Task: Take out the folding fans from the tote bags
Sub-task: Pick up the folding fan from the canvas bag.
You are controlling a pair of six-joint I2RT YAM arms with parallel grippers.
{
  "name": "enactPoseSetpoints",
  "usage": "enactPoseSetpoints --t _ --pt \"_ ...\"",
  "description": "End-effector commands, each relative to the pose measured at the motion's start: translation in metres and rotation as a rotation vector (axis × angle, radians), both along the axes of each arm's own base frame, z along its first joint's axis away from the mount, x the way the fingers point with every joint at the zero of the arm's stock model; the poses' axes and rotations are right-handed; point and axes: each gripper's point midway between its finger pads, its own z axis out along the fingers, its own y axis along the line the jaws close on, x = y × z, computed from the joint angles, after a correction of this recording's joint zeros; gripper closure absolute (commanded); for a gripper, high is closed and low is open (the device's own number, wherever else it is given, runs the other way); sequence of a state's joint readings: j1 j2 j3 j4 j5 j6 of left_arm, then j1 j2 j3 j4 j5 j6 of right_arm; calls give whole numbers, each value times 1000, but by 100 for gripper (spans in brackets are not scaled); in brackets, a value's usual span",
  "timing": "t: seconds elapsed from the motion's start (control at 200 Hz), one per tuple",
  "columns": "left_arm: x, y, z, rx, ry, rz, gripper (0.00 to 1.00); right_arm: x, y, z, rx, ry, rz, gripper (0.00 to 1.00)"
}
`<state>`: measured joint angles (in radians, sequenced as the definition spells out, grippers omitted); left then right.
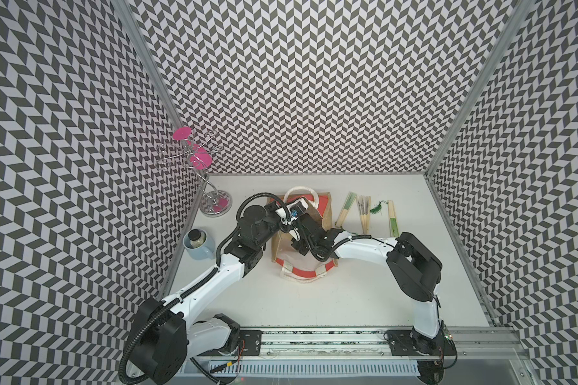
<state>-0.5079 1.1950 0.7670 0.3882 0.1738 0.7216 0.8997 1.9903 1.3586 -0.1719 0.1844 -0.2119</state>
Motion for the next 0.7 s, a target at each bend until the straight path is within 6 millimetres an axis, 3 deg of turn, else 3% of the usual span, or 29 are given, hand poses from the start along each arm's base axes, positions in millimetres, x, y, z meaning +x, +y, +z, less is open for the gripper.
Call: enactPoseSetpoints --t 0.0,0.12,0.26,0.501,0.696 --pt "-12 -13 33 -35 -89 -82 100 15 -2 33 66 -61 -58 78" --pt "-12 -14 32 -37 -87 -86 100 28 -12 26 17 -111 -141 78" --pt "-11 -14 32 -39 -86 -87 100 27 -12 18 -19 -142 -149 78" --pt "-12 -14 31 -39 -84 -88 100 28 -8 38 43 -194 -174 83" --pt "-11 -13 33 -44 -87 -77 100 27 -4 32 31 -184 -149 92"
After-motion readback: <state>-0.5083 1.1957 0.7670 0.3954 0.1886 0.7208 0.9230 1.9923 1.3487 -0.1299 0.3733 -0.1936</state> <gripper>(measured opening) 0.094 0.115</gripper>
